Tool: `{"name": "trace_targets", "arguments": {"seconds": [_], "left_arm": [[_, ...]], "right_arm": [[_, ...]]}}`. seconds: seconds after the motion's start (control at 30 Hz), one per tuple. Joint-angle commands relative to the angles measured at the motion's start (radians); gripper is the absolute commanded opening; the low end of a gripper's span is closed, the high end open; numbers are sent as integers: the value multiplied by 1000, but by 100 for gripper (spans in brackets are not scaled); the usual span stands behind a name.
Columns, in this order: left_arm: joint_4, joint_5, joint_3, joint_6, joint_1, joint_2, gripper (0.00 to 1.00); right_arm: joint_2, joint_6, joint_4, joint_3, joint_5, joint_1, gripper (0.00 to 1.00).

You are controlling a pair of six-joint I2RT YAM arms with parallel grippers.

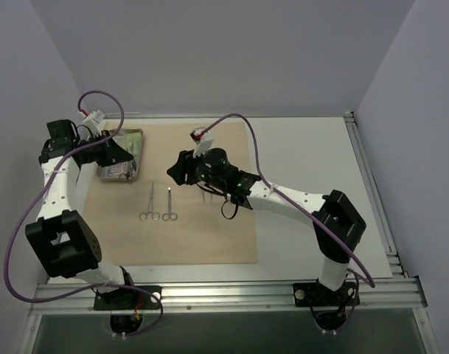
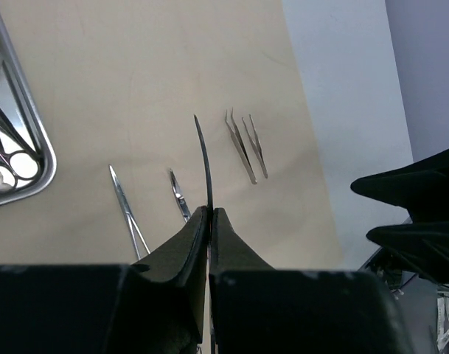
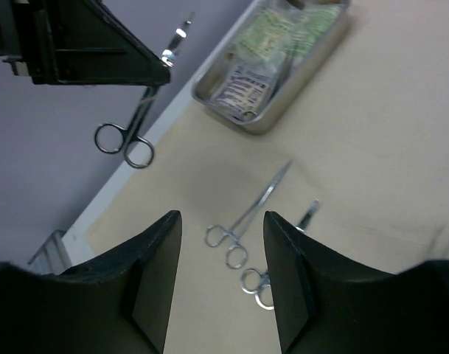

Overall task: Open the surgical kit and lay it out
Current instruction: Place the medical item in the surgical kit.

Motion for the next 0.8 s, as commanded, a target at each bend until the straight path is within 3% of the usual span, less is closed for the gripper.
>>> {"name": "trace_targets", "arguments": {"seconds": [0.0,0.13,0.27,0.4,0.77], "left_arm": [[90,48,-31,-37,-1,-151,2],[75,15,-87,-23,-10,-236,2],[-46,-487,-74,66,-73,-248,2],[-43,-687,-174,144,-84,-271,2],[25,-1007,-334,242,-309,-164,2]], "right_arm": [[42,30,84,97,-28,61,45],[94,85,122,144,-54,88,45],[102,128,88,146,-2,92,43],[57,128,29,100,95,92,42],[-75,108,-30,-69,253,67,42]]}}
